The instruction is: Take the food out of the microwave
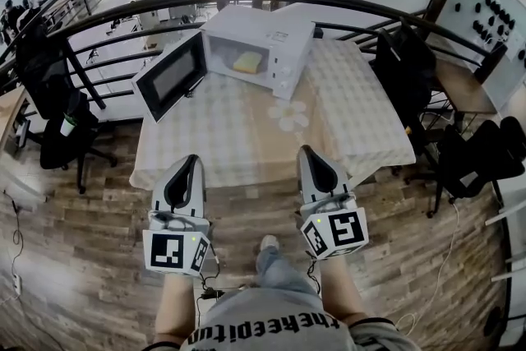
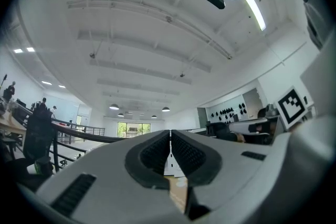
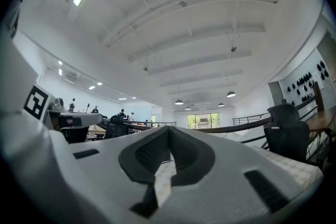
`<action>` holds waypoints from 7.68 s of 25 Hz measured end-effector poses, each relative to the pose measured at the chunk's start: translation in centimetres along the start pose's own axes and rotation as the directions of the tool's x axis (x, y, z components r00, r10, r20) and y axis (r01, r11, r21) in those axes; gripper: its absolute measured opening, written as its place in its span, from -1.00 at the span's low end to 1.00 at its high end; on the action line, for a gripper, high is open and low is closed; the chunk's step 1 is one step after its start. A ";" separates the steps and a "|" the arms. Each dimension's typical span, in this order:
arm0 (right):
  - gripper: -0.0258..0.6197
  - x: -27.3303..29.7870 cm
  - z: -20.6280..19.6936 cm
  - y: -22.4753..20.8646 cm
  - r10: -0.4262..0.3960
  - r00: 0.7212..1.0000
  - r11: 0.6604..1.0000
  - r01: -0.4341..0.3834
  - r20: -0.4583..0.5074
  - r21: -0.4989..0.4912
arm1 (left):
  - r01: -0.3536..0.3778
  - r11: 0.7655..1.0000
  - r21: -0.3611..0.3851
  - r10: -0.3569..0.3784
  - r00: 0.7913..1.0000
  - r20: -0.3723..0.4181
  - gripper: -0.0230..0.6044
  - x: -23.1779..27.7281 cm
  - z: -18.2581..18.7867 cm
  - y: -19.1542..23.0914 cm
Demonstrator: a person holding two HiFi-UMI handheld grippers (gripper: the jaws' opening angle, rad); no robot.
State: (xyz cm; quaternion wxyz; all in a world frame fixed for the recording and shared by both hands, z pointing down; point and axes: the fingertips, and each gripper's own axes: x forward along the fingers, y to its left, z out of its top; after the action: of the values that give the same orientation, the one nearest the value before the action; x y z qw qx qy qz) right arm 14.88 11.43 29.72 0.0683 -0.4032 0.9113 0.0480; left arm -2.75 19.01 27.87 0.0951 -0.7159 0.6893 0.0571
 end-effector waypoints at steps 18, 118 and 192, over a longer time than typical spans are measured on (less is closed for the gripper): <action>-0.91 13.9 -1.7 -10.3 0.083 0.996 0.996 -0.083 0.011 0.024 | -0.072 0.997 0.016 0.072 0.997 0.016 -0.89 15.9 -2.3 1.3; -0.91 37.4 -15.3 -18.7 -0.265 0.928 0.963 0.267 -0.262 -0.027 | 0.716 0.369 0.592 -0.387 0.698 -0.603 -0.49 49.5 -45.8 4.7; -0.91 34.8 -12.2 -11.4 -0.079 0.976 0.996 0.084 -0.203 0.017 | 0.430 0.796 0.427 -0.239 0.870 -0.431 -0.77 39.0 -29.9 10.6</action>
State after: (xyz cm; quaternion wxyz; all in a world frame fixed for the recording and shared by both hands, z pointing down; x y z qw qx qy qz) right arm -0.93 -23.30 35.70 -0.0175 -0.4422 0.8967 -0.0075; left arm -13.09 -25.84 48.14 0.1636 -0.7750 0.5448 -0.2753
